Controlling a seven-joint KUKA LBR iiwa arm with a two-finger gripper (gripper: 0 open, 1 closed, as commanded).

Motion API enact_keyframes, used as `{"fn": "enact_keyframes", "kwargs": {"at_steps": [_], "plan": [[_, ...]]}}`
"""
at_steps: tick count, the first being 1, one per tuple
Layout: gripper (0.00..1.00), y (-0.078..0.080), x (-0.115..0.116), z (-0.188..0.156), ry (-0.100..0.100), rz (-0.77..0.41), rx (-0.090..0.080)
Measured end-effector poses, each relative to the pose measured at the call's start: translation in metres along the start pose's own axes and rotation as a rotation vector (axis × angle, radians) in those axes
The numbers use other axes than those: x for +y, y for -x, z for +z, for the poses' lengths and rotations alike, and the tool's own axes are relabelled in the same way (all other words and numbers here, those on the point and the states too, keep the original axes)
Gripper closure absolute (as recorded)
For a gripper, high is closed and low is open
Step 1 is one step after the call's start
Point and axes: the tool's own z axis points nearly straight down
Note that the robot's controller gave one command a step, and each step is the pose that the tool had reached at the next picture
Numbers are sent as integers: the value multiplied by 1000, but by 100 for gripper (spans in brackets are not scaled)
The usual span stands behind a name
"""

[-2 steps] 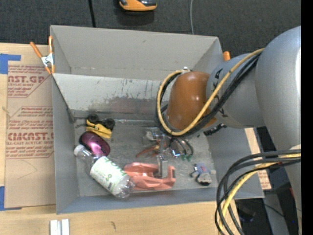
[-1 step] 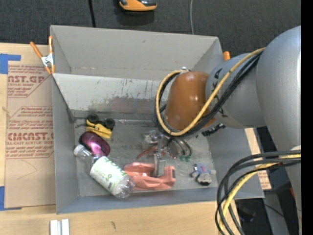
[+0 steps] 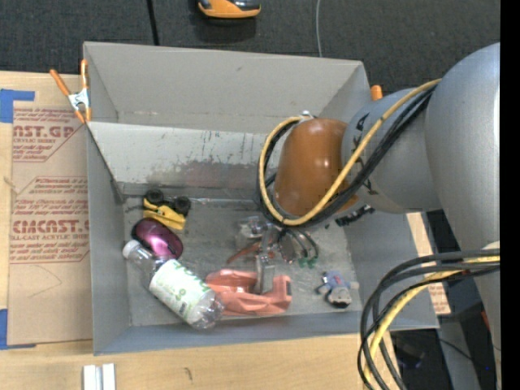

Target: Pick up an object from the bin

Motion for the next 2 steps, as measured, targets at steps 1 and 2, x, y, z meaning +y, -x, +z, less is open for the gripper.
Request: {"fn": "enact_keyframes", "kwargs": {"at_steps": [1, 2], "plan": [[100, 7, 12, -23, -14, 53, -7], [100, -22, 25, -76, -14, 76, -10]]}}
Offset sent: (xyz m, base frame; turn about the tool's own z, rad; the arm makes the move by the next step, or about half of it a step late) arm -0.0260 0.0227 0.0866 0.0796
